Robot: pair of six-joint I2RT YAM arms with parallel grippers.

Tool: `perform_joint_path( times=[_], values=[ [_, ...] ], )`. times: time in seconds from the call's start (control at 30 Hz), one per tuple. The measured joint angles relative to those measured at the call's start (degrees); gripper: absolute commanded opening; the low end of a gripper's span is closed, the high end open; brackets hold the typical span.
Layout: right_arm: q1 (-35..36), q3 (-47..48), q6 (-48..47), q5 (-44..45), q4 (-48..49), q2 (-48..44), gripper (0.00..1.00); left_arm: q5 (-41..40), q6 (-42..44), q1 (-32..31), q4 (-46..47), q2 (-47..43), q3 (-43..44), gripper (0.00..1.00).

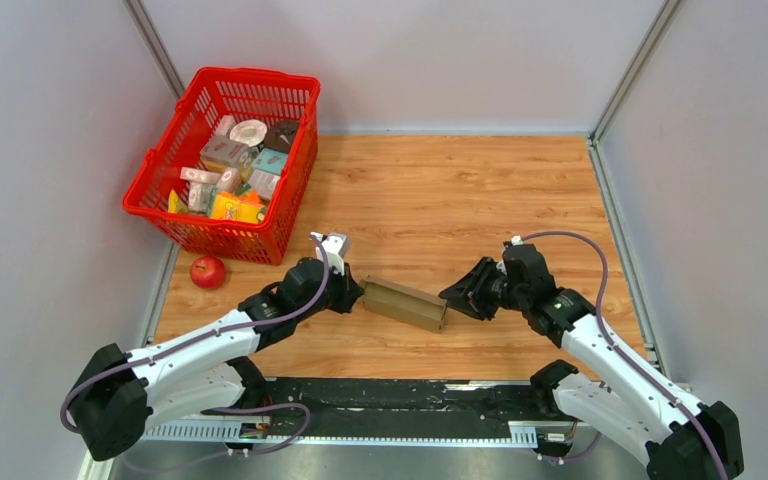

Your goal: Fold the paper box

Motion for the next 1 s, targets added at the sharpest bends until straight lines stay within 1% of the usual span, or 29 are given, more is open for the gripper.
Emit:
perform_joint_path(
  times=[0.3,0.47,0.53,0.57,0.6,0.67,0.77,0.8,0.9,1.0],
  values=[
    [0.0,-0.2,-3.9,-1.0,-2.2,0.3,0.39,-0.1,0.0,-0.4,-0.3,0.4,0.4,0.0],
    [0.0,-0.8,-4.6,-1.1,-2.3,-0.5,0.36,-0.3,0.0,-0.7,-0.7,0.4,0.6,0.01],
    [0.0,-1.4,-4.6,-1.2,-1.9,-0.5,0.34,-0.3,0.0,-0.7,-0.7,0.4,0.6,0.06],
    [0.0,-1.7,-4.6,-1.2,-1.7,-0.3,0.31,-0.3,0.0,-0.7,-0.7,0.4,0.7,0.08],
    [0.0,-2.0,-4.6,-1.3,-1.3,-0.1,0.29,-0.2,0.0,-0.7,-0.7,0.4,0.7,0.14],
    [0.0,-2.3,-4.6,-1.4,-0.9,0.4,0.28,0.1,0.1,-0.7,-1.0,0.5,0.9,0.2],
    [0.0,-2.4,-5.2,-1.3,-1.0,0.7,0.27,1.1,0.1,-0.7,-2.2,0.6,1.4,0.37],
    [0.0,-2.4,-5.4,-1.3,-1.0,0.7,0.27,1.7,0.2,-0.7,-2.8,0.5,1.6,0.45],
    [0.0,-2.4,-6.0,-1.3,-0.9,0.8,0.26,4.1,0.4,-0.7,-6.0,0.1,2.1,0.51],
    [0.0,-2.4,-6.5,-1.3,-0.6,1.1,0.25,5.9,0.6,-0.7,-10.5,-1.4,3.6,0.54]
  ],
)
